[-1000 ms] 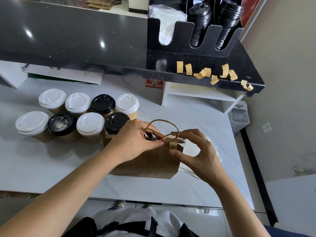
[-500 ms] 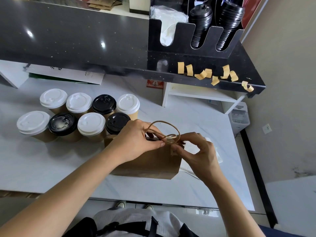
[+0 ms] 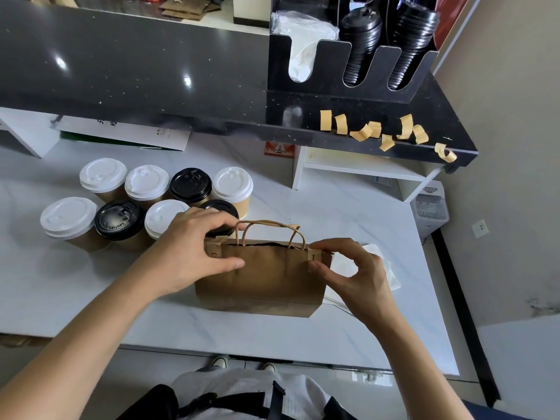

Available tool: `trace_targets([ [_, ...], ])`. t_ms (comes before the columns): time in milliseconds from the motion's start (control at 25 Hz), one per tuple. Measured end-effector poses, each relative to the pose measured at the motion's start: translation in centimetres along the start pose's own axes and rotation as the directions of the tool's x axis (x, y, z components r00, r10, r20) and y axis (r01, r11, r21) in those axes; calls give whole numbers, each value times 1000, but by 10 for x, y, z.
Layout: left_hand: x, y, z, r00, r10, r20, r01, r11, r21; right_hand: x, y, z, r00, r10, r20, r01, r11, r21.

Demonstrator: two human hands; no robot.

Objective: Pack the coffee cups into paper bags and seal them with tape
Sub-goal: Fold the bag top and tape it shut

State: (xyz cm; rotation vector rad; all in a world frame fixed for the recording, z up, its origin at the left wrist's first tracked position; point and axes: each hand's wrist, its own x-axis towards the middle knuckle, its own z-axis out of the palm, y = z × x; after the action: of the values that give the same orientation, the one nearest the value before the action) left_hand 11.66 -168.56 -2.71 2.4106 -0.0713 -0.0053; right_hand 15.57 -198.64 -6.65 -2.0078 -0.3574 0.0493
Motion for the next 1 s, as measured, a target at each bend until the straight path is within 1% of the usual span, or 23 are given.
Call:
trace_targets([
  [40, -6, -6, -2, 1000, -20, -12, 19, 999, -28, 0, 0, 0, 1000, 6, 0, -6, 1000, 1],
  [120, -15, -14, -1, 997, -63, -39, 57, 987, -151, -1, 1, 2, 1000, 20, -11, -20, 1000, 18],
  [200, -20, -18, 4, 994, -71, -78, 51, 970, -238, -2, 1, 3, 999, 23, -22, -23, 999, 31],
  [280, -23, -17, 9, 990, -78, -115, 43, 959, -279, -2, 0, 3, 1000, 20, -22, -19, 999, 37],
  [600, -25, -25, 12, 986, -140, -90, 108, 950, -294, -6, -2, 5, 1000, 22, -22, -21, 999, 34],
  [800, -30, -28, 21, 983, -116, -141, 65, 945, -319, -11, 8, 8, 997, 71, -3, -71, 996, 55],
  [920, -43, -37, 33, 972, -182, -150, 120, 929, -351, -23, 24, 15, 997, 71, 23, -73, 995, 71],
  [1000, -52, -44, 45, 962, -232, -142, 158, 902, -401, -33, 36, 20, 994, 100, 47, -104, 991, 84],
])
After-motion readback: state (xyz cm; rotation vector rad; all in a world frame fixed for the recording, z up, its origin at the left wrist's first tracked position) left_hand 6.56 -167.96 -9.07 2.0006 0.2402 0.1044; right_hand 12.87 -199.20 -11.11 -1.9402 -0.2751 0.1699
